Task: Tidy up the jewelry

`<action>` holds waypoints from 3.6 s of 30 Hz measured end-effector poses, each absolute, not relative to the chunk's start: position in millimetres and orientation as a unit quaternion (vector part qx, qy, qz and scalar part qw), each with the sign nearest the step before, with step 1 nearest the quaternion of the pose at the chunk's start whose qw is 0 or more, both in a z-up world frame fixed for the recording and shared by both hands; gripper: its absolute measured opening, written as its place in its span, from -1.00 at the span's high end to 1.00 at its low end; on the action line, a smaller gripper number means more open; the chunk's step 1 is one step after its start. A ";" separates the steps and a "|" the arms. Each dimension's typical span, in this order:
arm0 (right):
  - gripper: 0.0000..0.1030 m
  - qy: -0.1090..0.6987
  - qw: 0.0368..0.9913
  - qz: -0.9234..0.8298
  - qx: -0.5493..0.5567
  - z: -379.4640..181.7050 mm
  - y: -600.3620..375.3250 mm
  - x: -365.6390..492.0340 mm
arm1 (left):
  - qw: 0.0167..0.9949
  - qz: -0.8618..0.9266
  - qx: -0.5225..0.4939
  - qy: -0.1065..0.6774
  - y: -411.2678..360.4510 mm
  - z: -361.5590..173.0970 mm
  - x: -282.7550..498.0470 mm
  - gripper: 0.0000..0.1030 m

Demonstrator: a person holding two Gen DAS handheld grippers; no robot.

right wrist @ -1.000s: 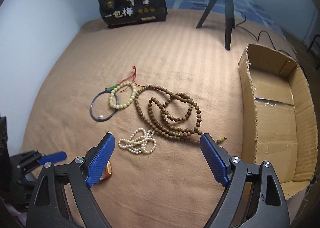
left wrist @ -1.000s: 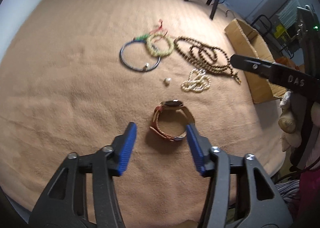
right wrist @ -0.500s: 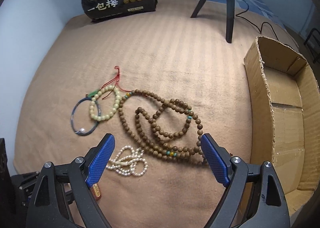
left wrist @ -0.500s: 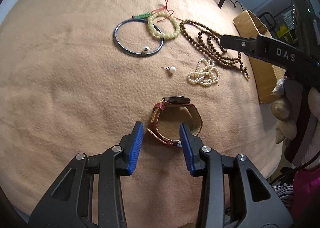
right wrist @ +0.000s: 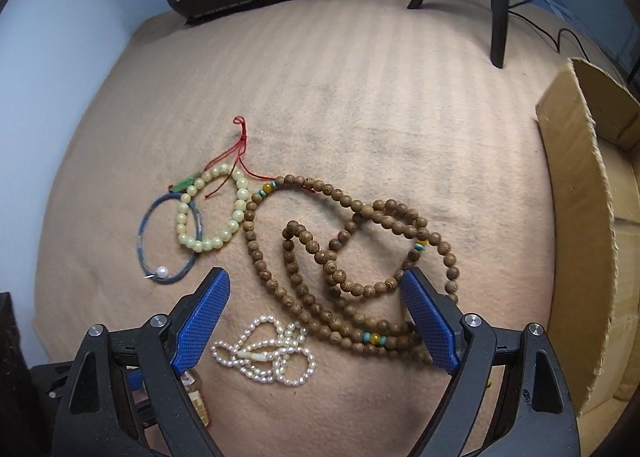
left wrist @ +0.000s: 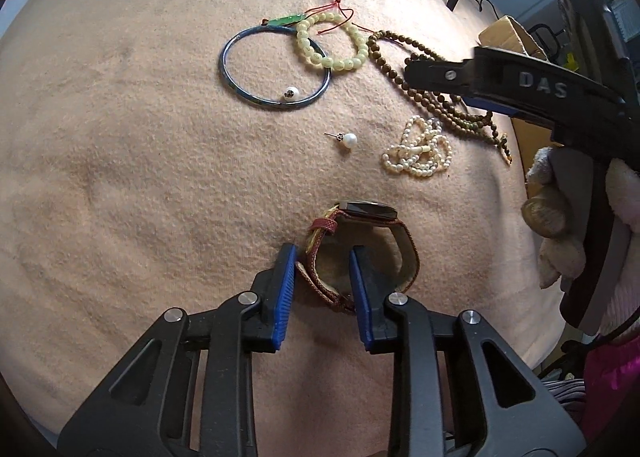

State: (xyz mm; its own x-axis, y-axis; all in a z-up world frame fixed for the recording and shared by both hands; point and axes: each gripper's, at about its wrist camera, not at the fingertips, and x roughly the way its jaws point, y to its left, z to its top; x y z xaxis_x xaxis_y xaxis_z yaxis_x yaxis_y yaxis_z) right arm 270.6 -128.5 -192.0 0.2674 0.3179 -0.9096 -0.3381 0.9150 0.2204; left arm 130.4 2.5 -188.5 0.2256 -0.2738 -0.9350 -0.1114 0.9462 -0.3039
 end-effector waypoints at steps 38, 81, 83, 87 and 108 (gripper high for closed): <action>0.80 0.532 0.816 0.226 0.005 -181.7 -166.0 249.2 | 0.795 -0.042 -0.142 0.589 -6.4 -184.9 131.7 0.80; 0.80 0.446 0.867 0.221 0.017 -89.9 -190.6 215.9 | 0.826 -0.082 -0.156 0.535 -14.8 -141.8 128.3 0.80; 0.80 0.433 0.873 0.224 0.025 -78.1 -197.4 208.9 | 0.831 -0.088 -0.155 0.526 -17.9 -133.7 127.3 0.80; 0.80 0.413 0.883 0.221 0.032 -60.3 -213.2 198.6 | 0.841 -0.099 -0.153 0.509 -25.9 -119.0 128.4 0.80; 0.90 0.350 0.919 0.138 0.115 -23.1 -333.3 174.4 | 0.859 -0.147 -0.121 0.475 -102.6 -93.6 173.4 0.80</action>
